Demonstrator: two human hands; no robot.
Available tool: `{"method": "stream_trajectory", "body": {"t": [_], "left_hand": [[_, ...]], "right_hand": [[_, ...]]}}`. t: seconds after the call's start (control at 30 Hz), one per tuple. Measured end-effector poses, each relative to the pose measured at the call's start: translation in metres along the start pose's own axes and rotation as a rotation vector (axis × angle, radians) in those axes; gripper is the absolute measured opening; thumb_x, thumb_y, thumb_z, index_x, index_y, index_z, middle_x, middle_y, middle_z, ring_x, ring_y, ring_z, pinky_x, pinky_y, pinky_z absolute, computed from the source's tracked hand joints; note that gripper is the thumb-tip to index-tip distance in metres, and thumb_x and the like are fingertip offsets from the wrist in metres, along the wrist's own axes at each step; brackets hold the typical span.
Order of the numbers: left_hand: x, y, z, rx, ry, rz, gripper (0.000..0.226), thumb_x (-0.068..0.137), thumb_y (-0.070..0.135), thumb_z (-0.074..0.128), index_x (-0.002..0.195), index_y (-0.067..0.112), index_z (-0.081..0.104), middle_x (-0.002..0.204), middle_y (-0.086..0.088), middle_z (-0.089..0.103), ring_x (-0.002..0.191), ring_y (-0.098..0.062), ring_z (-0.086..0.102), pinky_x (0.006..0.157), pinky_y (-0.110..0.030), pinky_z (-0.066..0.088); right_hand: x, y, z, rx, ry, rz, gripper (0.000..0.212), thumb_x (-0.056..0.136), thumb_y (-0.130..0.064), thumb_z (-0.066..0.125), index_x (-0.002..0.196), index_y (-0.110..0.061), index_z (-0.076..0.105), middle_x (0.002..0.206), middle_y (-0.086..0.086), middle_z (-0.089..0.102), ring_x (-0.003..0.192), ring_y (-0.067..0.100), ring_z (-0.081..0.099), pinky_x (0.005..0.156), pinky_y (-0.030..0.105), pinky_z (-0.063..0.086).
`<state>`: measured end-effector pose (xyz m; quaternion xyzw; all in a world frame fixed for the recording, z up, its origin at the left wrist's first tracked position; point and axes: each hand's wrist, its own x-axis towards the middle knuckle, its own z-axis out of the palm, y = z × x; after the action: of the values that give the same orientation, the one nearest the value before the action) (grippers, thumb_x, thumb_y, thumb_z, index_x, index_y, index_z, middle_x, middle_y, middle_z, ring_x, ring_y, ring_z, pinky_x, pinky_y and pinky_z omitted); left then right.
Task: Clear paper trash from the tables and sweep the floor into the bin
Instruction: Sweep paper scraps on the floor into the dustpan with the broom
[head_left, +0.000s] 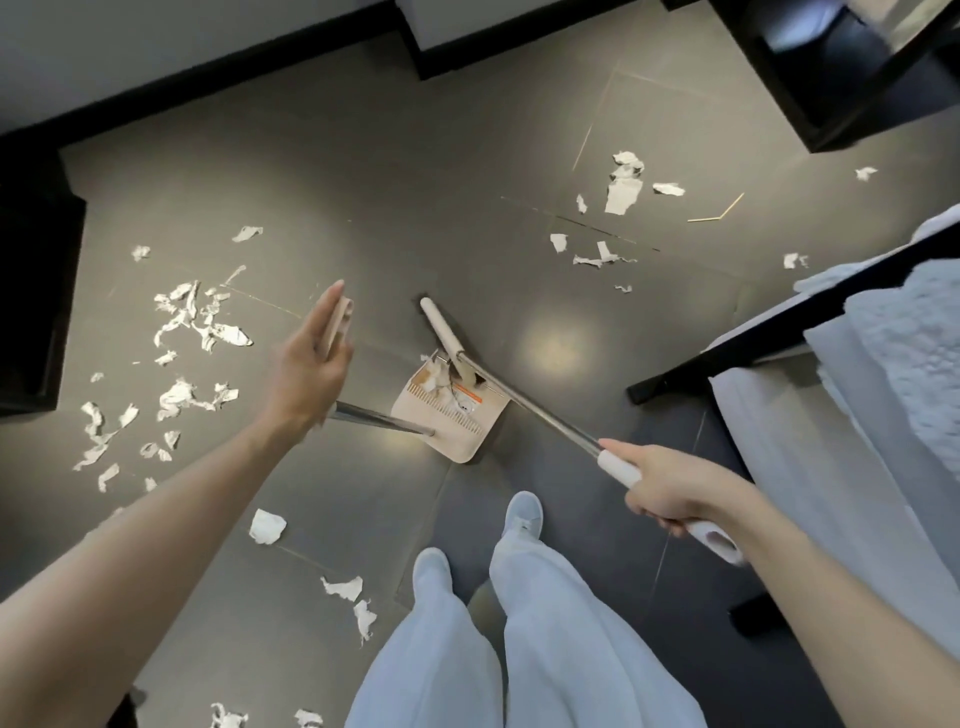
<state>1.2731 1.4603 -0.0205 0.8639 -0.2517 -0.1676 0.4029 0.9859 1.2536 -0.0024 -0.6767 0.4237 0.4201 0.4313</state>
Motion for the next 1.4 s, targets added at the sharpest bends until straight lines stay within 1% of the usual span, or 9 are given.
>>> {"method": "stream_trajectory", "body": {"t": [0.23,0.4,0.57,0.67,0.77,0.9,1.03,1.17,1.4], "left_hand": [[-0.017,-0.021,-0.025,0.083,-0.067,0.068,0.055,0.091,0.006,0.06,0.14,0.027,0.046,0.121,-0.014,0.064,0.101,-0.022,0.057,0.079,0.0,0.034],[-0.03,-0.046,-0.047,0.101,-0.177,0.155,0.059,0.09,0.01,0.06,0.138,0.043,0.045,0.114,0.005,0.064,0.077,0.007,0.058,0.073,0.003,0.035],[-0.043,-0.069,-0.05,0.063,-0.3,0.183,0.061,0.09,0.022,0.056,0.133,0.059,0.038,0.119,0.027,0.054,0.096,-0.001,0.058,0.087,-0.007,0.04],[-0.04,-0.074,-0.045,0.041,-0.288,0.203,0.06,0.088,0.023,0.055,0.136,0.054,0.038,0.113,0.028,0.057,0.083,-0.011,0.061,0.084,-0.029,0.048],[-0.032,-0.072,-0.04,0.014,-0.276,0.207,0.062,0.089,0.02,0.056,0.137,0.054,0.035,0.111,0.016,0.061,0.074,0.002,0.055,0.084,-0.025,0.047],[-0.025,-0.055,-0.029,0.037,-0.246,0.237,0.061,0.091,0.014,0.058,0.141,0.044,0.038,0.116,0.02,0.056,0.091,0.003,0.056,0.081,0.003,0.034],[-0.015,-0.045,-0.027,0.021,-0.271,0.216,0.06,0.092,0.013,0.059,0.142,0.039,0.04,0.12,0.013,0.06,0.092,-0.008,0.06,0.085,-0.007,0.04],[0.003,-0.034,-0.025,-0.028,-0.235,0.191,0.061,0.091,0.011,0.06,0.141,0.039,0.041,0.126,0.008,0.061,0.102,-0.004,0.057,0.082,0.002,0.035],[0.077,0.022,0.018,-0.079,-0.163,0.184,0.063,0.09,0.007,0.058,0.14,0.041,0.043,0.104,0.01,0.064,0.066,0.009,0.052,0.067,0.004,0.035]], "right_hand": [[-0.041,-0.005,0.03,0.072,0.147,0.011,0.083,0.079,-0.007,0.042,0.148,-0.047,0.018,0.074,0.008,0.063,0.044,0.016,0.051,0.049,0.025,0.048],[-0.045,-0.003,0.078,0.069,0.236,0.099,0.079,0.081,-0.007,0.04,0.149,-0.041,0.018,0.075,0.009,0.063,0.045,0.017,0.053,0.052,0.027,0.05],[-0.025,-0.009,0.136,0.098,0.175,0.29,0.033,0.085,-0.008,0.037,0.117,-0.008,0.041,0.058,0.009,0.058,0.045,0.02,0.052,0.051,0.025,0.043],[-0.022,-0.018,0.164,0.01,0.171,0.316,0.027,0.083,-0.009,0.038,0.11,-0.008,0.04,0.054,0.008,0.058,0.046,0.021,0.052,0.052,0.025,0.042],[-0.026,-0.028,0.191,-0.044,0.197,0.235,0.021,0.089,-0.02,0.048,0.107,-0.014,0.039,0.068,0.004,0.052,0.05,0.015,0.049,0.044,0.025,0.035],[-0.038,-0.039,0.196,0.004,0.064,0.193,0.027,0.091,-0.025,0.055,0.115,-0.015,0.046,0.063,0.004,0.056,0.037,0.013,0.046,0.041,0.02,0.039],[-0.057,-0.034,0.168,0.063,0.03,0.132,0.036,0.092,-0.023,0.053,0.127,-0.014,0.048,0.057,0.004,0.052,0.041,0.016,0.045,0.042,0.023,0.039],[-0.062,-0.021,0.138,0.315,0.079,0.119,0.069,0.091,-0.025,0.06,0.148,-0.04,0.024,0.06,0.005,0.051,0.043,0.014,0.043,0.042,0.022,0.041],[-0.021,-0.004,0.039,0.578,0.272,0.092,0.07,0.092,-0.022,0.062,0.149,-0.04,0.026,0.062,0.005,0.05,0.037,0.009,0.042,0.04,0.02,0.04]]}}
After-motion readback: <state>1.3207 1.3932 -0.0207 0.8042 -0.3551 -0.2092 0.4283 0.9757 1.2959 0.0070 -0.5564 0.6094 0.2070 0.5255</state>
